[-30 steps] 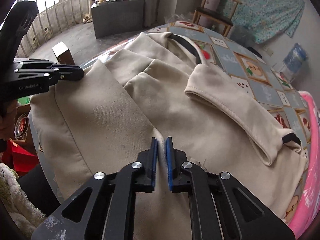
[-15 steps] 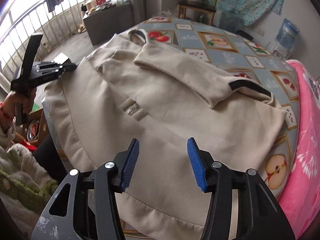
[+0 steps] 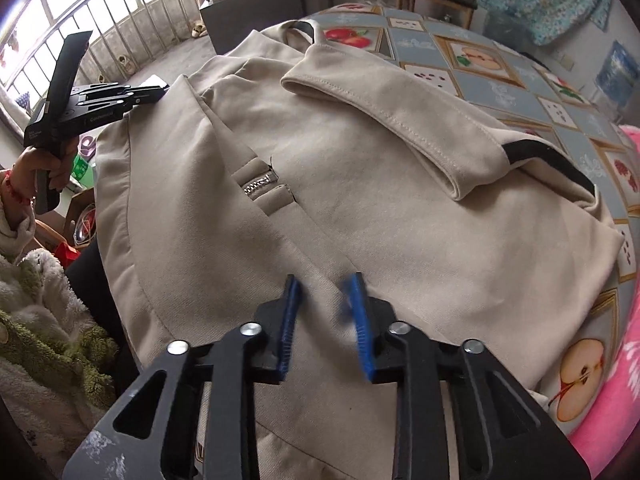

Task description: Fold large clothes

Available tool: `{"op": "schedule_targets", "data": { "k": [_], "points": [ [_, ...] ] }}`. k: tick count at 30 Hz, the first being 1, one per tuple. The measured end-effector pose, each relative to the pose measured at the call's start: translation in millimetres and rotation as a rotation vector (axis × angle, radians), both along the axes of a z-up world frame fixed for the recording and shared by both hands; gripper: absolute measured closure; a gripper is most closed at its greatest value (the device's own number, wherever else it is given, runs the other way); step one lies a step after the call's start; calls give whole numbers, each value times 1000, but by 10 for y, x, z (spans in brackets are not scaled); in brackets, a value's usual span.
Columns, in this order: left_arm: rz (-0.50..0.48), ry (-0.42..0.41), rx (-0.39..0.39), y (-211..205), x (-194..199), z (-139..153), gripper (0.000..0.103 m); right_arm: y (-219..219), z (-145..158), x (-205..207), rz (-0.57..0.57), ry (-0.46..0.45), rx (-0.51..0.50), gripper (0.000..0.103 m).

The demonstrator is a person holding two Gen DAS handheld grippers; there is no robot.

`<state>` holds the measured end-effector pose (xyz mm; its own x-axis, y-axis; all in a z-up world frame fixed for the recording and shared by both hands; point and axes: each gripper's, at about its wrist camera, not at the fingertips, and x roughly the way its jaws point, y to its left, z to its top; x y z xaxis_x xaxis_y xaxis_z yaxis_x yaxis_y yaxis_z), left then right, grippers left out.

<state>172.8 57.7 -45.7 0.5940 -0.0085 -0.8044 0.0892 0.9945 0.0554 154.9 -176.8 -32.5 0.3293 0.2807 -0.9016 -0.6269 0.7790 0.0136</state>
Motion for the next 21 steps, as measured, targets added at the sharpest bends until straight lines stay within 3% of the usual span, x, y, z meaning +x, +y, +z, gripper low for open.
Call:
{"op": "schedule_targets", "data": {
  "k": [4,7,12,14,21],
  "points": [
    [0,2,-1,8,11,9,95,17,270,-132,-44,-145,-14,99],
    [2,1,2,4,18,7,95,12,340,-96,-92,-191,0,99],
    [2,3,15,-15,30,3,95,151,-121,29,-125,-187,-118,98],
    [1,4,14,-9,34,4,95,130,-172,12,-157,-201,-113,96],
    [2,0,9,-5,27,1,95,-637,387,-255,-467,-252,31,73]
  ]
}}
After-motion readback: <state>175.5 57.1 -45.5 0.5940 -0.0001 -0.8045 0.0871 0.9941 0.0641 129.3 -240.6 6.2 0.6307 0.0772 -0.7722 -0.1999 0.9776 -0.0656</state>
